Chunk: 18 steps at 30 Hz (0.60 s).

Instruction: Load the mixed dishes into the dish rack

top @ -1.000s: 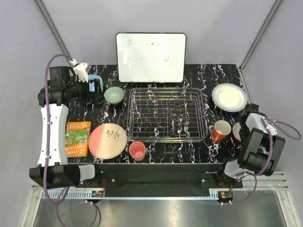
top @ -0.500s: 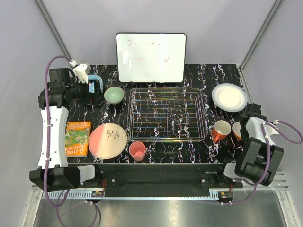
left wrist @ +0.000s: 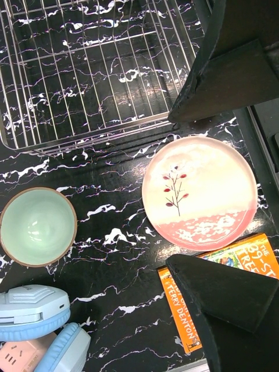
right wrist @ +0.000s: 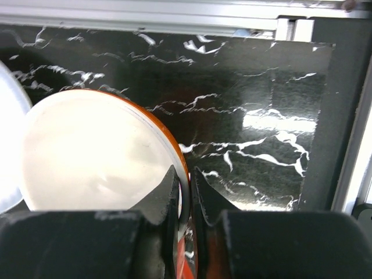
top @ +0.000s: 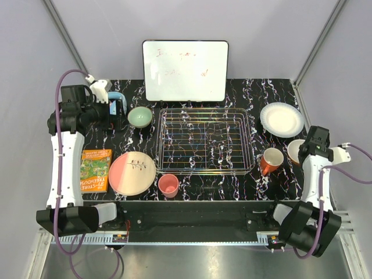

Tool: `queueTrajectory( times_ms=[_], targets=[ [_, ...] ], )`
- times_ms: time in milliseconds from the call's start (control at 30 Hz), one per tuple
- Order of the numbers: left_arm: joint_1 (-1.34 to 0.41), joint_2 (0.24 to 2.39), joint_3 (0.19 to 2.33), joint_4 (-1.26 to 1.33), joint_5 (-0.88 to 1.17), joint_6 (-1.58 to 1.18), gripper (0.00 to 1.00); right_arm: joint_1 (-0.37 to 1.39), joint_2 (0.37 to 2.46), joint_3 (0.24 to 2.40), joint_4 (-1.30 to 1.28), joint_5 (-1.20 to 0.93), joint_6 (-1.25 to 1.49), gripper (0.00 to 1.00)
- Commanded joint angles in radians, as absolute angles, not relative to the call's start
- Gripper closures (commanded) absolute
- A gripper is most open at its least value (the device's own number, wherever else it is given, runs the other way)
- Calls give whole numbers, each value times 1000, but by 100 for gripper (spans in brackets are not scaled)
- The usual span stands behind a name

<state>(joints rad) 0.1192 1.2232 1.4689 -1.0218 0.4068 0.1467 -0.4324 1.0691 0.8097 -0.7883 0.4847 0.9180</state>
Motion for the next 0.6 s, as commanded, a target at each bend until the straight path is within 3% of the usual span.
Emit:
queueTrajectory(
  times_ms=[0, 167, 267, 433, 567],
  targets=[
    [126, 1193, 1460, -977, 397, 130, 1, -433, 979, 910, -776, 402, 881, 100],
    [126, 1204, 1453, -969, 413, 112, 1, -365, 954, 1098, -733, 295, 801, 100],
    [126, 1206, 1450, -963, 411, 103, 1, -235, 1026, 1288, -750, 307, 698, 100],
    [126, 1201, 1448, -960, 400, 98, 1, 29, 1250, 1581, -889, 457, 519, 100],
    [127, 1190, 1444, -959, 388, 107, 1, 242, 1387, 1638, -962, 602, 433, 100]
  ],
)
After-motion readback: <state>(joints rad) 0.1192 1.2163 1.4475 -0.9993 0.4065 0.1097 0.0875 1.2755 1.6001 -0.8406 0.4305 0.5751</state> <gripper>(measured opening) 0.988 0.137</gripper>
